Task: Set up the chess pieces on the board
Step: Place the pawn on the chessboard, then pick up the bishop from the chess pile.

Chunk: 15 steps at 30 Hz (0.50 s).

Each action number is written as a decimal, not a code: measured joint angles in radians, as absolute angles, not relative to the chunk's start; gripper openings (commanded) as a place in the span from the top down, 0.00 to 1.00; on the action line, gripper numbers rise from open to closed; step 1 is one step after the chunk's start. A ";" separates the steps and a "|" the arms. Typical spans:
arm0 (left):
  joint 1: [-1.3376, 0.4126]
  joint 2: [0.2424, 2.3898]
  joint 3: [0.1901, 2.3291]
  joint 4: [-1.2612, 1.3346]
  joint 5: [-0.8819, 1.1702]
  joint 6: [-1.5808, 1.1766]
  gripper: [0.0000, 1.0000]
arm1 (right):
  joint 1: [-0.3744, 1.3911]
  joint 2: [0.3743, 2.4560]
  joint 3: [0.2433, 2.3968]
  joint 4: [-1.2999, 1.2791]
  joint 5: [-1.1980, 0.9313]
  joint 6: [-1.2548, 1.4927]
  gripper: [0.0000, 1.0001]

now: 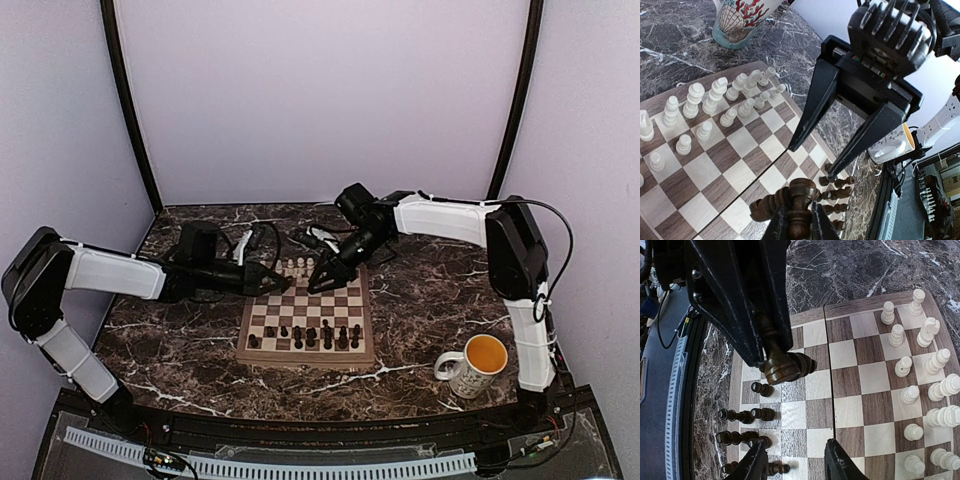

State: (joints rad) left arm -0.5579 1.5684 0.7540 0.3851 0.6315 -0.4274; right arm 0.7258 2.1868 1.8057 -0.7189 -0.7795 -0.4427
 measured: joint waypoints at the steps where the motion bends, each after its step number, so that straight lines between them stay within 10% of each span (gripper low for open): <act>1: -0.558 1.568 0.752 0.406 0.632 -0.443 0.97 | 0.725 2.186 1.806 -0.716 -0.784 -0.443 0.61; 15: -0.558 1.568 0.697 0.733 0.649 -0.678 0.97 | 0.725 2.184 1.803 -0.689 -0.823 -0.399 0.58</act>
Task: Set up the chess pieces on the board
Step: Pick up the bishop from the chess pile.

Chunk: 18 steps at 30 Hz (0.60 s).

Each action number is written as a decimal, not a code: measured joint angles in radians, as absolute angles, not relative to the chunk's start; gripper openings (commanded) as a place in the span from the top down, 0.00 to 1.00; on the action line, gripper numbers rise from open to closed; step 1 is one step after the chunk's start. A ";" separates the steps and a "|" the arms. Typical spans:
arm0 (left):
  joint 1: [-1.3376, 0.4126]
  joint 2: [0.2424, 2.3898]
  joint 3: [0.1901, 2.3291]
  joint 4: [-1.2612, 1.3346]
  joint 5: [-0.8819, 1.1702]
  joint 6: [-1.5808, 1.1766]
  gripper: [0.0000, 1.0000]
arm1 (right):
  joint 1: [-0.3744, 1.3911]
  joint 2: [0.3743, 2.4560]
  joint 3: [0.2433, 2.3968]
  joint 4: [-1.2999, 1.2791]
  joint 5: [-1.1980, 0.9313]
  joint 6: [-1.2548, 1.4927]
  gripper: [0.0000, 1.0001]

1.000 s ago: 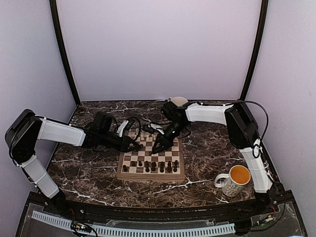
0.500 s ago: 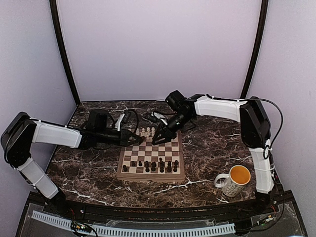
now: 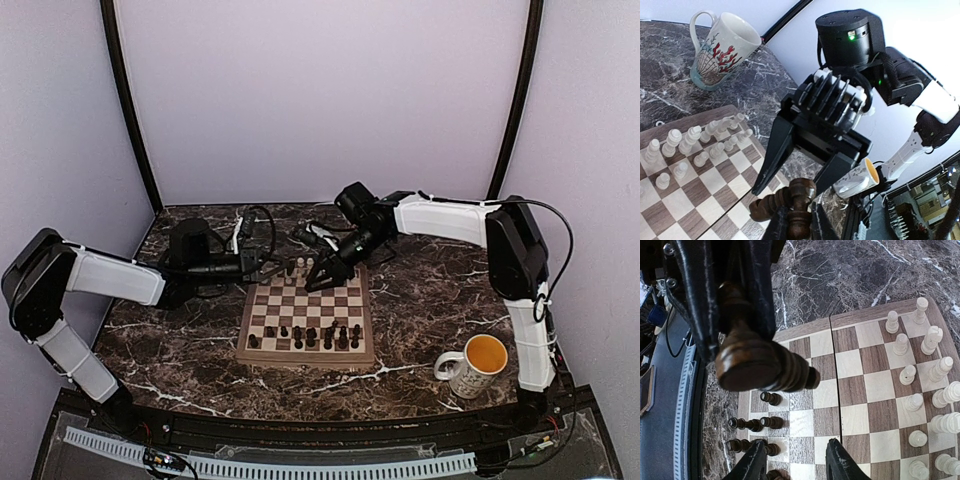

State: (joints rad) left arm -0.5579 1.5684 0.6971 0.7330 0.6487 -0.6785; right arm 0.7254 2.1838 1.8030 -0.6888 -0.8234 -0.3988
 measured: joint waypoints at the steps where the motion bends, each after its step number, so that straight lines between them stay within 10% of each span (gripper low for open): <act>1: -0.558 1.568 0.696 0.740 0.649 -0.685 0.97 | 0.725 2.183 1.804 -0.685 -0.831 -0.390 0.58; 18: -0.558 1.642 0.665 1.090 0.698 -0.955 0.97 | 0.725 2.182 1.868 -0.593 -0.949 -0.289 0.57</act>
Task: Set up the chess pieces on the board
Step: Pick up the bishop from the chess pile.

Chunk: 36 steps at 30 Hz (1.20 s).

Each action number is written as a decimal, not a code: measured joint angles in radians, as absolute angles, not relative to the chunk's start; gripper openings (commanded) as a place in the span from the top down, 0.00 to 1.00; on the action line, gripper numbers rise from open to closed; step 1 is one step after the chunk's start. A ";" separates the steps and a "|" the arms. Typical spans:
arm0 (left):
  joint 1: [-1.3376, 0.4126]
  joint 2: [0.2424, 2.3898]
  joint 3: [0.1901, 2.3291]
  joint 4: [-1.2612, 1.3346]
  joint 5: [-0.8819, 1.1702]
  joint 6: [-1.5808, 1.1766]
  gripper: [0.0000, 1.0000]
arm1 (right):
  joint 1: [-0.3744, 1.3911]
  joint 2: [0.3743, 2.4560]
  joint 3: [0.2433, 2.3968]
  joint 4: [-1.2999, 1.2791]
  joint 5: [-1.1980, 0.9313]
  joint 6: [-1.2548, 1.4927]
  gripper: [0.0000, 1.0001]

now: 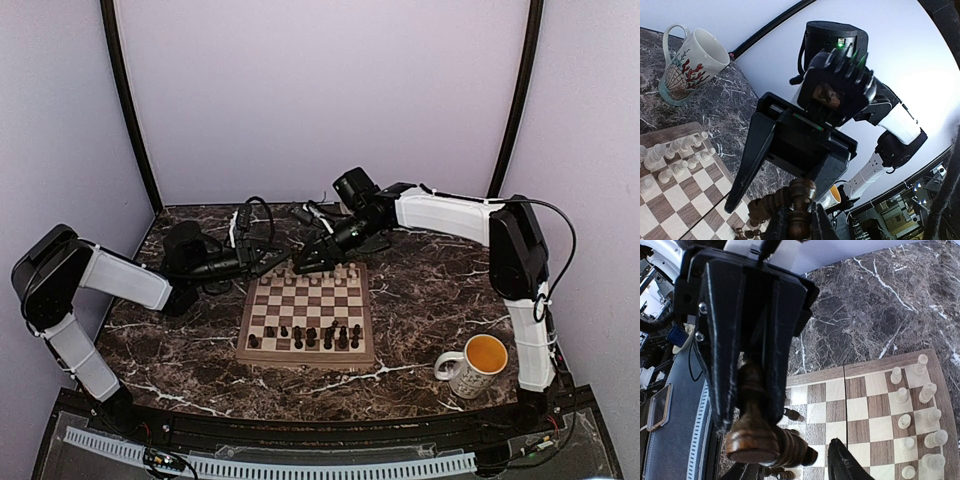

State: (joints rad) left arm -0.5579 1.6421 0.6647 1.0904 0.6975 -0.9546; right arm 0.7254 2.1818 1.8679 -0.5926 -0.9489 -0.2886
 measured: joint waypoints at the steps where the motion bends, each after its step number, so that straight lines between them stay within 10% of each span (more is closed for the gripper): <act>1: -0.558 1.643 0.665 1.093 0.698 -0.959 0.97 | 0.725 2.182 1.872 -0.586 -0.955 -0.286 0.58; 16: -0.558 1.637 0.671 1.029 0.707 -0.924 0.98 | 0.725 2.182 1.867 -0.575 -0.994 -0.279 0.87; 36: -0.558 1.626 1.303 -0.546 0.397 -0.161 0.97 | 0.680 2.133 1.679 -0.646 -0.761 -0.392 0.87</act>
